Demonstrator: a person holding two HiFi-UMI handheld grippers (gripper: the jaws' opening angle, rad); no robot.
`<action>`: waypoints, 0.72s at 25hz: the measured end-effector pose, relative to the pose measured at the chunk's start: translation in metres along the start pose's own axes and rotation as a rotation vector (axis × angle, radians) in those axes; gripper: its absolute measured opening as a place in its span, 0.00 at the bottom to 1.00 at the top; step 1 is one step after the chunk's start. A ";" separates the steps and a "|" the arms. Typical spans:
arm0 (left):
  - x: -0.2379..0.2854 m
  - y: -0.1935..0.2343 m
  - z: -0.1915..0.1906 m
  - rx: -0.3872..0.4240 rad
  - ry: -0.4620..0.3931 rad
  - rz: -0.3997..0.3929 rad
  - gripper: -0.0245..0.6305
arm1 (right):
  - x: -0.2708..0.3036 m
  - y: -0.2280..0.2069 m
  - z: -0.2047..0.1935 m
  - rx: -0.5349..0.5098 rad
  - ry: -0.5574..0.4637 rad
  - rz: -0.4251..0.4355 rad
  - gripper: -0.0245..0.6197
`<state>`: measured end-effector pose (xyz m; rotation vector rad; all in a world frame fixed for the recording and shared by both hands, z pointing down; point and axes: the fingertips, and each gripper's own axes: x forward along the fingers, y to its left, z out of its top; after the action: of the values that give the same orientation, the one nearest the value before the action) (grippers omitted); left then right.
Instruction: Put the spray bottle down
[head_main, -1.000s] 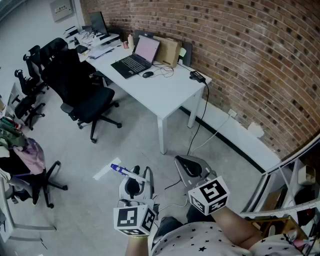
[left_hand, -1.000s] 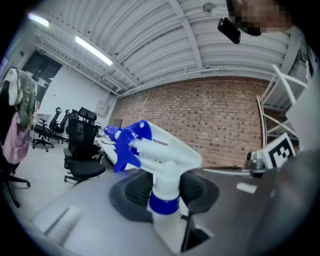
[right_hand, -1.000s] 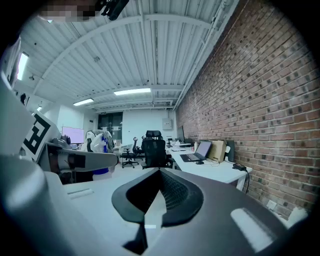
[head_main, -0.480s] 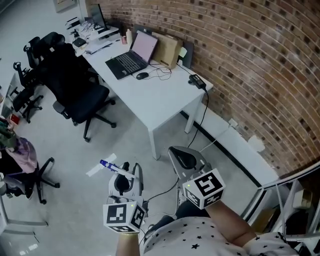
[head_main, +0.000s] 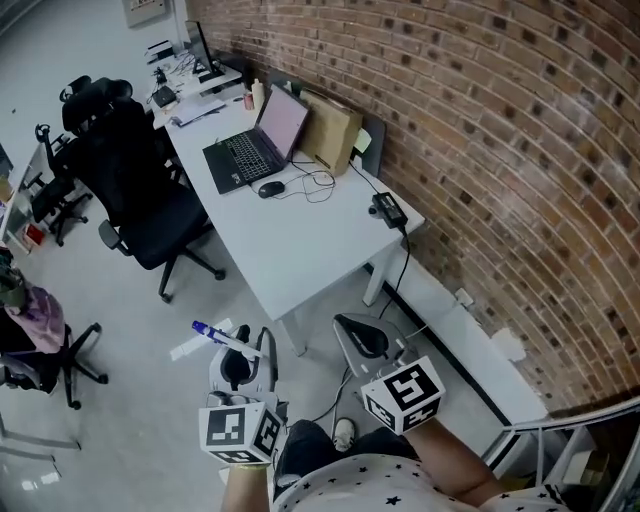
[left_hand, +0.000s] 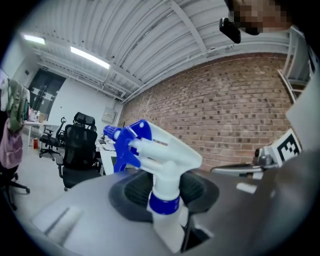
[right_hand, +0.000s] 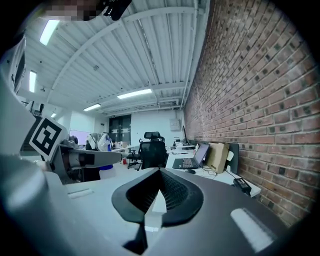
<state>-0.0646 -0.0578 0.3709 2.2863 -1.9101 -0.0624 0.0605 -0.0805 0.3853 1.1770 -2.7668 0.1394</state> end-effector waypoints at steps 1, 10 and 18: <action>0.010 -0.004 0.001 0.010 0.009 -0.003 0.23 | 0.003 -0.010 0.000 0.014 0.001 -0.003 0.04; 0.105 0.009 0.009 0.050 0.031 -0.001 0.23 | 0.061 -0.070 -0.006 0.044 0.023 0.003 0.04; 0.215 0.035 0.018 0.060 0.013 -0.047 0.23 | 0.148 -0.125 0.013 -0.021 0.025 -0.008 0.04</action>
<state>-0.0623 -0.2764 0.3741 2.3643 -1.8770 0.0044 0.0479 -0.2740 0.3999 1.1723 -2.7347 0.1229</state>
